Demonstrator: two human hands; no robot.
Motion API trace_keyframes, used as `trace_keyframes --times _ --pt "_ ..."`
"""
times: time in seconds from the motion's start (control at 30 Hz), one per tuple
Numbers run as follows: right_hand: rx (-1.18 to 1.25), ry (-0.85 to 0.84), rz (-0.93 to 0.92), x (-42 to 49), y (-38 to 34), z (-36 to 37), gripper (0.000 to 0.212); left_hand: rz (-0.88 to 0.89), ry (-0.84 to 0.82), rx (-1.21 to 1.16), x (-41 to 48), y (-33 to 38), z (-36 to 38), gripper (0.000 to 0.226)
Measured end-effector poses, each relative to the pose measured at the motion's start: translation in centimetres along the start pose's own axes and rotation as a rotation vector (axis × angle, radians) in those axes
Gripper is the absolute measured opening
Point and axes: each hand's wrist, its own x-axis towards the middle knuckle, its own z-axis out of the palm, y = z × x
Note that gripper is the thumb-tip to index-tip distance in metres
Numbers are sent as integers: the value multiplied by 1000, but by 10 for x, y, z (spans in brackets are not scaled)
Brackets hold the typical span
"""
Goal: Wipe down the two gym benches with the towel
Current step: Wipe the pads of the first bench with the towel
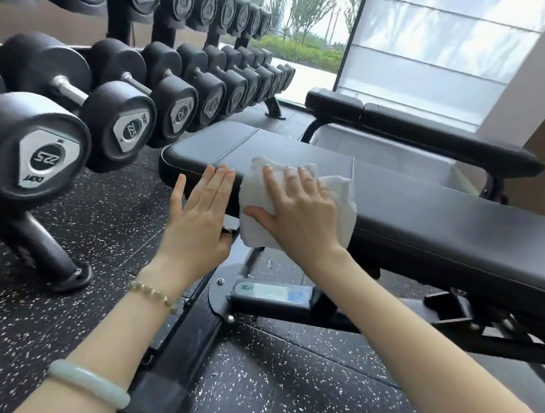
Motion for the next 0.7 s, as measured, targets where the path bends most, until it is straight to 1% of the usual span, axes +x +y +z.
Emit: trace_keyframes --times 0.1,0.2,0.27,0.4,0.47,0.57,0.63,0.7 --pt "0 106 -65 -26 30 -1 66 -9 -12 38 -2 2 -1 86" --pt "-85 206 -87 -65 80 -5 64 -2 18 58 -8 13 1 78" --pt "-126 228 -93 -90 111 -8 66 74 33 61 -13 28 5 75" --pt "-146 208 -51 -128 155 -17 64 193 75 0 -14 62 11 70" --pt "-138 200 -18 -132 158 -19 62 243 79 3 -11 77 14 73" --pt "-114 215 32 -109 132 -17 63 287 72 8 -5 93 20 79" --pt "-75 217 30 -88 110 -13 64 290 55 6 -3 99 23 79" --pt "-47 215 -1 -79 104 -9 64 280 35 9 -3 100 26 79"
